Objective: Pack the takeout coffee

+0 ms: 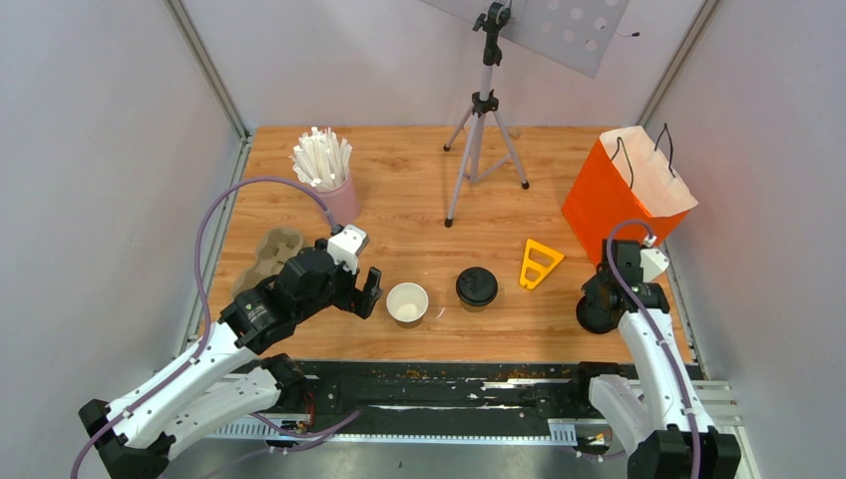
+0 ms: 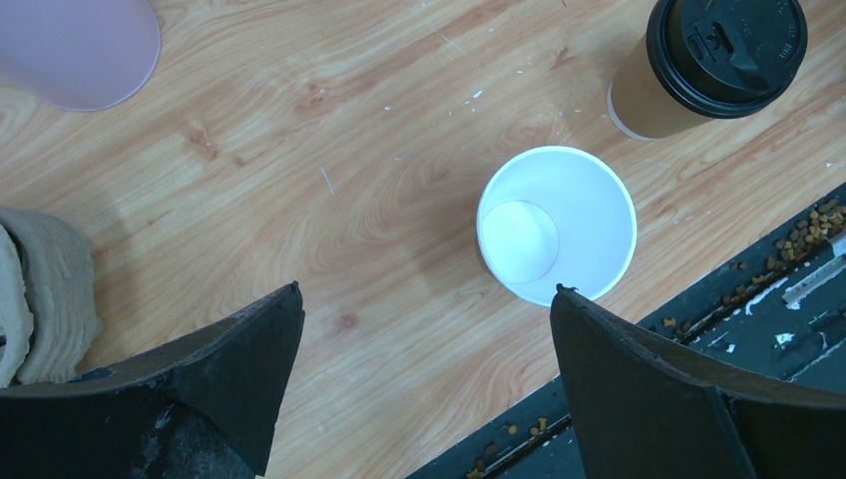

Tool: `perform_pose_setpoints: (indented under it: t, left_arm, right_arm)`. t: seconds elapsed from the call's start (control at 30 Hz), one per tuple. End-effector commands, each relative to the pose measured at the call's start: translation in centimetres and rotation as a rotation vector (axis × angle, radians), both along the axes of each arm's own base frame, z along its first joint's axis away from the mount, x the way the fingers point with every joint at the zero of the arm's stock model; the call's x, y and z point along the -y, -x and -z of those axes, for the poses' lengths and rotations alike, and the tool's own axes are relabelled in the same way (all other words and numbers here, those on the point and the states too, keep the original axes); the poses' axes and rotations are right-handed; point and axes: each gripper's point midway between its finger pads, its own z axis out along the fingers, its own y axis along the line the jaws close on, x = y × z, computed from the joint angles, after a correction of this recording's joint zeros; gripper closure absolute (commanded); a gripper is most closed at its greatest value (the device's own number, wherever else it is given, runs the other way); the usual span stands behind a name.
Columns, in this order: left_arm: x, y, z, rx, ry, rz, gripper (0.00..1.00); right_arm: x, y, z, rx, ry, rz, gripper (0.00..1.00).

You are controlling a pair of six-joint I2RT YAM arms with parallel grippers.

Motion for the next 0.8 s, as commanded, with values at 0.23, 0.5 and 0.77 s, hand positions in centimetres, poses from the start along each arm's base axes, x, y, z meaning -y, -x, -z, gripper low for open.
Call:
perform_pose_setpoints:
  t: [0.23,0.5,0.77]
  left_arm:
    - [-0.3,0.0,-0.5,0.021,0.004,-0.009,0.0]
    - [0.3,1.2,-2.8,0.075,0.119,0.05,0.0]
    - [2.8,3.3,-6.0,0.192,0.307,0.243,0.0]
  right_arm:
    - [0.4,0.5,-6.4,0.102,0.056,-0.049,1.0]
    - [-3.6,0.8,-11.8,0.227,-0.069,-0.259,1.0]
    - [-11.5,2.3,-15.0,0.275,-0.406,-0.546,1.0]
